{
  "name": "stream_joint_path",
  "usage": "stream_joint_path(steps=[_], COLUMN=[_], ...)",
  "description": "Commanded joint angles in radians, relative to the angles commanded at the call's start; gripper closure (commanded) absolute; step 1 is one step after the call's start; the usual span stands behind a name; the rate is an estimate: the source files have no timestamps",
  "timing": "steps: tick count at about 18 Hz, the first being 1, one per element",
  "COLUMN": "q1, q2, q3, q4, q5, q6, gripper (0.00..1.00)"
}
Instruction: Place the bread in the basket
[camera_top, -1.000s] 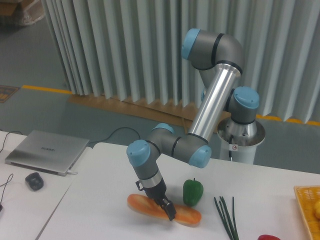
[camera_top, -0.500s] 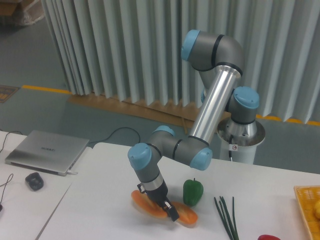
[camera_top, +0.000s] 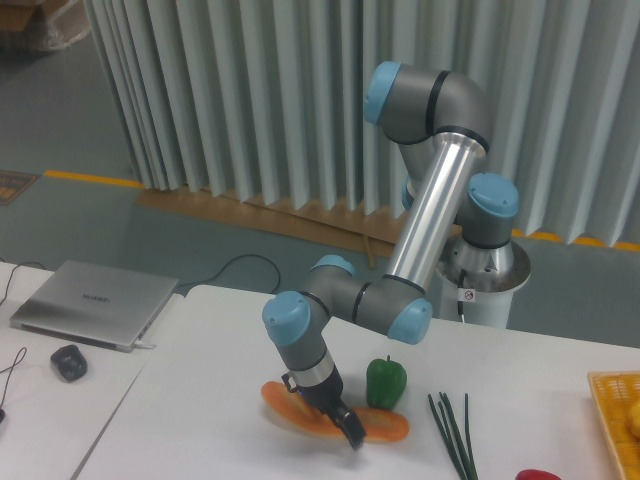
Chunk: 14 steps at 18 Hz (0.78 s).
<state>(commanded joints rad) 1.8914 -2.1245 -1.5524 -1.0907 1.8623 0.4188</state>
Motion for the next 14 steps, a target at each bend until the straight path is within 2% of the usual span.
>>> stream_joint_path(steps=[1, 2, 3, 5, 6, 7, 11, 12, 14], q1=[0.002, 0.002, 0.0, -0.002, -0.002, -0.002, 0.002, 0.008, 0.023], q2=[0.0, 0.002, 0.0, -0.003, -0.003, -0.005, -0.005, -0.003, 0.003], q3=[0.0, -0.009, -0.009, -0.009, -0.009, -0.008, -0.005, -0.002, -0.006], q4=[-0.002, -0.002, -0.002, 0.0, 0.0, 0.0, -0.002, -0.002, -0.002], q5=[0.002, 0.002, 0.002, 0.002, 0.002, 0.002, 0.002, 0.002, 0.002], q6=[-0.008, -0.012, -0.014, -0.012, -0.012, -0.011, -0.003, -0.003, 0.0], gripper=[0.08, 0.54, 0.71, 0.67, 0.85, 0.9, 0.92, 1.0, 1.0])
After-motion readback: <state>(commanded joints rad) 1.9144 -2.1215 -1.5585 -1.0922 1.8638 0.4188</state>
